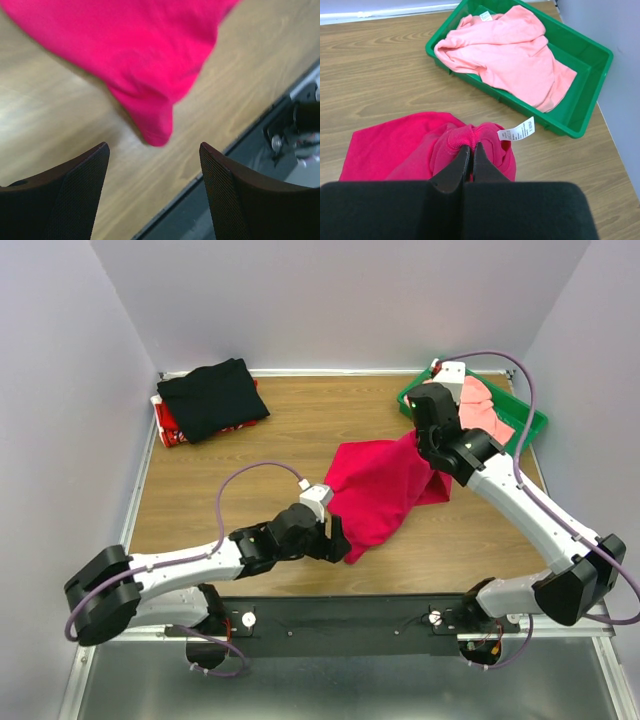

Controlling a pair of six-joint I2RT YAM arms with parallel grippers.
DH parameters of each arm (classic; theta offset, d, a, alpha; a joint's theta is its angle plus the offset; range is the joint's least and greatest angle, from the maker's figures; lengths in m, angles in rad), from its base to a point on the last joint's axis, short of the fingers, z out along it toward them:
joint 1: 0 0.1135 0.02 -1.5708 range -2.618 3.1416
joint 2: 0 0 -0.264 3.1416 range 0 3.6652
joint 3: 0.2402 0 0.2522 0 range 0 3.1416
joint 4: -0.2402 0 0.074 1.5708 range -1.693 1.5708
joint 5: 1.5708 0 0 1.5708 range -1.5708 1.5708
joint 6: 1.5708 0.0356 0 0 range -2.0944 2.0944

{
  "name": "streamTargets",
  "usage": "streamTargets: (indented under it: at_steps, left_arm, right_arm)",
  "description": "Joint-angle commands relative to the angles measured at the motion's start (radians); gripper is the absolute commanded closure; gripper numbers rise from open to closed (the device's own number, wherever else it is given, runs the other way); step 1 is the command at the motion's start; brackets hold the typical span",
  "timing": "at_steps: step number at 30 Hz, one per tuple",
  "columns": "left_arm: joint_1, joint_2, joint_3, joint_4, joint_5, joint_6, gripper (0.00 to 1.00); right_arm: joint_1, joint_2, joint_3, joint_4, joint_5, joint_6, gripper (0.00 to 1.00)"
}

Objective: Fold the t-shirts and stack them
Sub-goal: Flatten the tshirt out

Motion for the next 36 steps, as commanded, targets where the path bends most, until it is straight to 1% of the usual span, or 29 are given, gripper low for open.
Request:
streamTargets:
  at_steps: [1,3,6,13,14,15,16,19,20,21,22,23,24,26,27,29,30,32,33,34,36]
  left_arm:
    - [-0.035,0.075,0.007,0.142,0.114,-0.047,0.2]
    - [-0.042,0.097,0.009,0.196,0.117,-0.052,0.2]
    - [-0.042,0.175,0.025,0.219,0.109,-0.049,0.2]
    - [-0.044,0.301,0.075,0.212,0.097,-0.015,0.2]
    - [-0.044,0.313,0.088,0.204,0.098,-0.012,0.22]
    - [-0.044,0.322,0.095,0.195,0.059,-0.009,0.23]
    - [-0.043,0.338,0.098,0.186,0.051,-0.003,0.24]
    - [-0.044,0.365,0.113,0.167,0.003,0.006,0.38]
    - [-0.044,0.373,0.127,0.147,-0.021,0.012,0.52]
    - [-0.044,0.393,0.144,0.137,-0.049,0.023,0.7]
    - [-0.044,0.404,0.144,0.129,-0.049,0.023,0.7]
    - [-0.044,0.413,0.15,0.121,-0.066,0.034,0.81]
    - [-0.044,0.422,0.162,0.103,-0.101,0.04,1.0]
    - [-0.044,0.436,0.176,0.077,-0.139,0.051,1.0]
    - [-0.043,0.433,0.191,0.06,-0.184,0.063,1.0]
    - [-0.042,0.396,0.219,-0.006,-0.239,0.077,1.0]
    - [-0.042,0.376,0.231,-0.078,-0.314,0.083,1.0]
    - [-0.039,0.289,0.26,-0.162,-0.4,0.083,1.0]
    - [-0.035,0.254,0.288,-0.204,-0.475,0.08,1.0]
    - [-0.026,0.17,0.299,-0.272,-0.504,0.077,1.0]
    - [-0.016,0.076,0.32,-0.337,-0.572,0.077,1.0]
  right_arm:
    - [-0.013,0.007,-0.017,0.035,-0.043,0.011,0.99]
    - [-0.016,0.007,-0.024,0.035,-0.049,0.011,0.99]
    - [-0.02,-0.004,-0.035,0.035,-0.054,0.011,0.99]
    - [-0.03,-0.033,-0.051,0.035,-0.071,0.004,0.99]
    - [-0.03,-0.036,-0.052,0.034,-0.074,0.003,0.99]
    - [-0.031,-0.041,-0.054,0.035,-0.075,0.001,0.99]
    - [-0.033,-0.042,-0.055,0.035,-0.078,0.001,0.99]
    - [-0.033,-0.057,-0.058,0.035,-0.084,-0.002,0.99]
    - [-0.034,-0.057,-0.058,0.035,-0.084,-0.002,0.99]
    - [-0.034,-0.065,-0.058,0.035,-0.091,-0.003,0.99]
    - [-0.034,-0.065,-0.058,0.035,-0.091,-0.003,0.99]
    - [-0.034,-0.068,-0.058,0.035,-0.092,-0.006,0.99]
    - [-0.034,-0.073,-0.058,0.035,-0.092,-0.008,0.99]
    - [-0.034,-0.082,-0.057,0.035,-0.089,-0.017,0.99]
    - [-0.036,-0.085,-0.052,0.034,-0.085,-0.022,0.99]
    - [-0.036,-0.108,-0.046,0.035,-0.078,-0.032,0.99]
    - [-0.036,-0.119,-0.041,0.035,-0.078,-0.035,0.99]
    - [-0.036,-0.152,-0.034,0.035,-0.071,-0.043,0.99]
    - [-0.036,-0.166,-0.032,0.035,-0.072,-0.045,0.99]
    - [-0.036,-0.197,-0.028,0.035,-0.068,-0.049,0.99]
    - [-0.036,-0.228,-0.021,0.035,-0.06,-0.063,0.99]
